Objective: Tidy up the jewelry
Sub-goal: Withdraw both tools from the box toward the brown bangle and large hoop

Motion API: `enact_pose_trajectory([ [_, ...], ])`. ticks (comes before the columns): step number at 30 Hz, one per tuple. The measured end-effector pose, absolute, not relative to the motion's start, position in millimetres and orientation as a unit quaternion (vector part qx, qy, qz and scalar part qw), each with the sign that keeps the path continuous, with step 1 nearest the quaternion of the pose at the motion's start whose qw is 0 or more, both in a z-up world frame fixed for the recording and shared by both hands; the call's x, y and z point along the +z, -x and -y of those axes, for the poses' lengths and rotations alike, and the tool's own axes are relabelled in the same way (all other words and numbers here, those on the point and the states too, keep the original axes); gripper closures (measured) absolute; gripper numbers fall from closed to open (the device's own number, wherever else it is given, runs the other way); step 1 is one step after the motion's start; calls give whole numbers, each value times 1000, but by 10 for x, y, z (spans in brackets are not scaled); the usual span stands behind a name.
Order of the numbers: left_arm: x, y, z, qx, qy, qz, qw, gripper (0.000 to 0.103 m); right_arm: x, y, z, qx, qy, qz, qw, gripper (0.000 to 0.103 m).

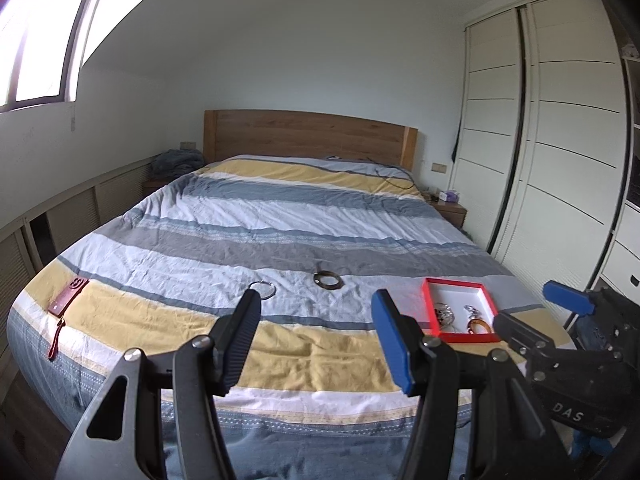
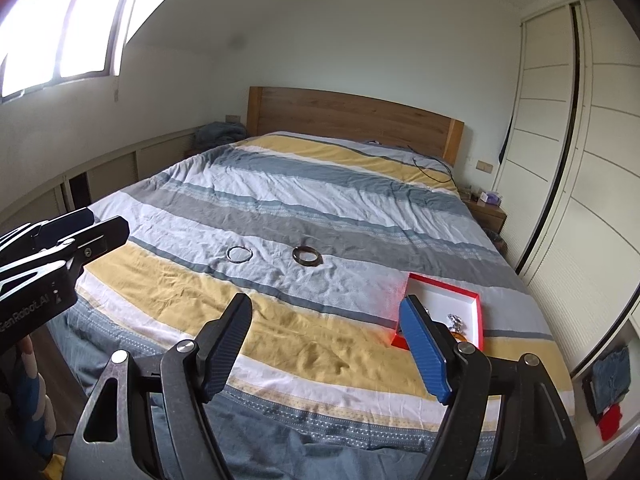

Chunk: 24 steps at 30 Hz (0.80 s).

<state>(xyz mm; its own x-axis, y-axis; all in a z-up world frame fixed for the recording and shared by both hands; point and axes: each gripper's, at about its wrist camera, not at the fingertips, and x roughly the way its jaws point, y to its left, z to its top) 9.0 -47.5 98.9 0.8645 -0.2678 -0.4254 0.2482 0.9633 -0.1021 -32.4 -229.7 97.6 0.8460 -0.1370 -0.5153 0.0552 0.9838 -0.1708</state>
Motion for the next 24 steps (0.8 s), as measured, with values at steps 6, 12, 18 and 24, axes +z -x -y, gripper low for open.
enact_pose_trajectory([
  [6,781,-211,424,-120,13,-238,964,48,820,179,2145,-69,106,-296,947,28],
  [12,654,-309,450,-112,11,-257,960,48,705,99,2140,-72,112,-309,942,27],
  [18,650,-359,520,-103,8,-265,959,48,754,90,2224,-74,104,-294,947,24],
  [24,694,-348,688,-112,1,-255,960,48,788,105,2338,-76,111,-272,953,22],
])
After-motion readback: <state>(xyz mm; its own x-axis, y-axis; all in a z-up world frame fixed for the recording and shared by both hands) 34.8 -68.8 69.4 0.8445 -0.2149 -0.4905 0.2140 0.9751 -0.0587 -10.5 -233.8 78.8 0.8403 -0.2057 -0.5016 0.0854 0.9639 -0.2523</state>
